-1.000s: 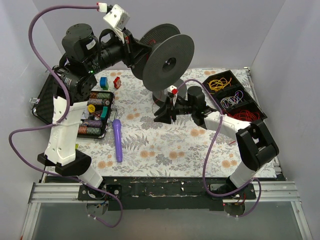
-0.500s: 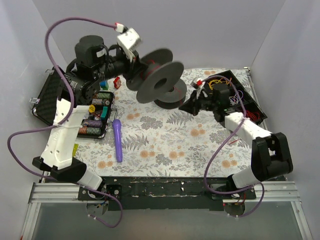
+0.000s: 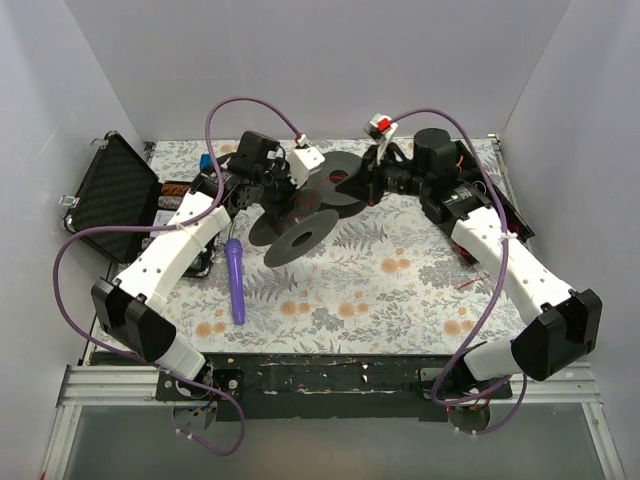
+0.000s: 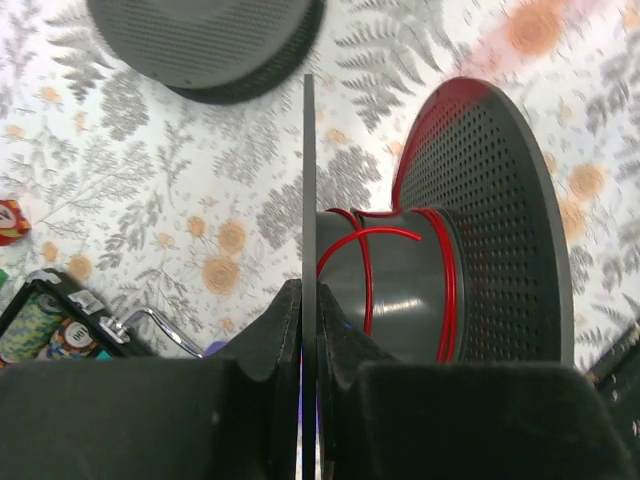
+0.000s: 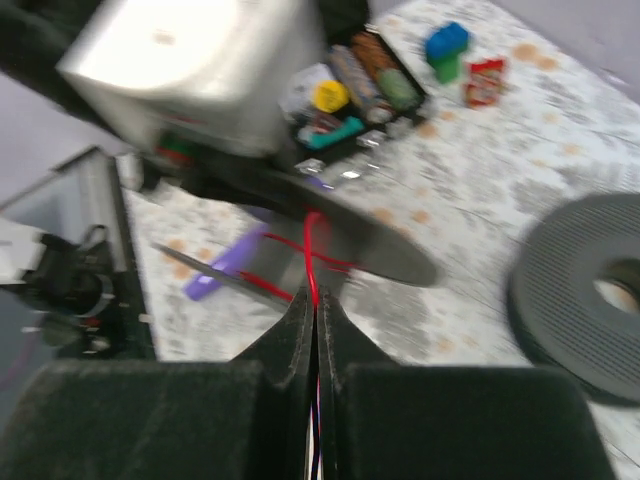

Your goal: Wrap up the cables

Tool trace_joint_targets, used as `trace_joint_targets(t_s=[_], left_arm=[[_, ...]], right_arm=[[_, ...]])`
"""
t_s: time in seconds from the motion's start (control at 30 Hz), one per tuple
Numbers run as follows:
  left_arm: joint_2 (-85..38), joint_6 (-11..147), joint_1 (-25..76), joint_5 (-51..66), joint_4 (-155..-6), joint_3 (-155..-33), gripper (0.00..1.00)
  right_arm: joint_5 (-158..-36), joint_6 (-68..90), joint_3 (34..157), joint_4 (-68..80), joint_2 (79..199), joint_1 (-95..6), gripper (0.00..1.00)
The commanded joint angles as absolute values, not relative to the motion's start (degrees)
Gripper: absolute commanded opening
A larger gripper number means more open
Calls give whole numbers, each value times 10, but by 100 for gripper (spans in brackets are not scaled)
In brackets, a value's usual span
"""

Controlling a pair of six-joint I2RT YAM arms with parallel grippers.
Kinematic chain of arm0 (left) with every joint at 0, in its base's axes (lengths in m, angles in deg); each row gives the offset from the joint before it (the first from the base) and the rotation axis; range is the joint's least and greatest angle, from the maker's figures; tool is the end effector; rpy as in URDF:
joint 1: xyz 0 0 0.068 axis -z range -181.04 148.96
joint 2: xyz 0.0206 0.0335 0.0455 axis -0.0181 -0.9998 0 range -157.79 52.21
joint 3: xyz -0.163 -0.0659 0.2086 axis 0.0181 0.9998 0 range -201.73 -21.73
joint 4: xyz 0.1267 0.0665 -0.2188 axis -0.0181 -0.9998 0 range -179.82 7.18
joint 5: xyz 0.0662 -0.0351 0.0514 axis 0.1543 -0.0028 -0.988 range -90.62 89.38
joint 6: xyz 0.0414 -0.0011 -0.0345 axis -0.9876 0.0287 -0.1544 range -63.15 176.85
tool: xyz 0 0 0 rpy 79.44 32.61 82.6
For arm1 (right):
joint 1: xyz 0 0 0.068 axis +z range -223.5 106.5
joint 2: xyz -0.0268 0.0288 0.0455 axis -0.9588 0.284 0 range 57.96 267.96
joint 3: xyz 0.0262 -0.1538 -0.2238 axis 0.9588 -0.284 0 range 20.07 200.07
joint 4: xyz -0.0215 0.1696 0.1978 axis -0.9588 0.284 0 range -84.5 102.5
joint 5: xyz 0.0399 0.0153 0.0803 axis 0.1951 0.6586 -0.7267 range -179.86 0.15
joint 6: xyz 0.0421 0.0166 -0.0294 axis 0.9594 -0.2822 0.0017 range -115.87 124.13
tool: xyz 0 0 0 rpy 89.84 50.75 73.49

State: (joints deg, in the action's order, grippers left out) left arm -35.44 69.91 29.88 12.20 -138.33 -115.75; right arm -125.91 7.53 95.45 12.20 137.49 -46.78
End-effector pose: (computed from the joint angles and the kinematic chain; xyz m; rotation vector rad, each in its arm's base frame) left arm 0.2679 -0.1697 0.3819 0.4901 2.4474 -0.6076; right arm 0.2780 0.1633 0.3958 -0.8173 1.6234 0.9284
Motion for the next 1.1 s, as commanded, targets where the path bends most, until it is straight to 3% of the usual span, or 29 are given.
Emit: trace_joint_targets(t_s=[0.0, 0.13, 0.47, 0.6, 0.83, 0.93, 1.07], left_arm=[[-340, 805, 304, 26, -1211, -1136, 0], [-341, 908, 268, 9, -1110, -1127, 0], [-364, 1110, 170, 190, -1055, -1211, 0], [-354, 1142, 145, 249, -1071, -1234, 0], [-338, 1171, 128, 340, -1084, -1256, 0], [-331, 1166, 128, 390, -1087, -1241, 0], [-314, 1136, 128, 419, -1100, -1206, 0]], right_arm=[[-1249, 189, 1022, 112, 1385, -377, 1], [-1272, 255, 985, 6, 1382, -305, 1], [-1234, 228, 813, -157, 1386, -200, 1], [-1161, 212, 703, -216, 1359, -213, 1], [-1196, 308, 559, -387, 1343, -299, 2], [-1201, 315, 526, -407, 1343, -331, 14], [-1218, 331, 500, -431, 1341, -393, 23]])
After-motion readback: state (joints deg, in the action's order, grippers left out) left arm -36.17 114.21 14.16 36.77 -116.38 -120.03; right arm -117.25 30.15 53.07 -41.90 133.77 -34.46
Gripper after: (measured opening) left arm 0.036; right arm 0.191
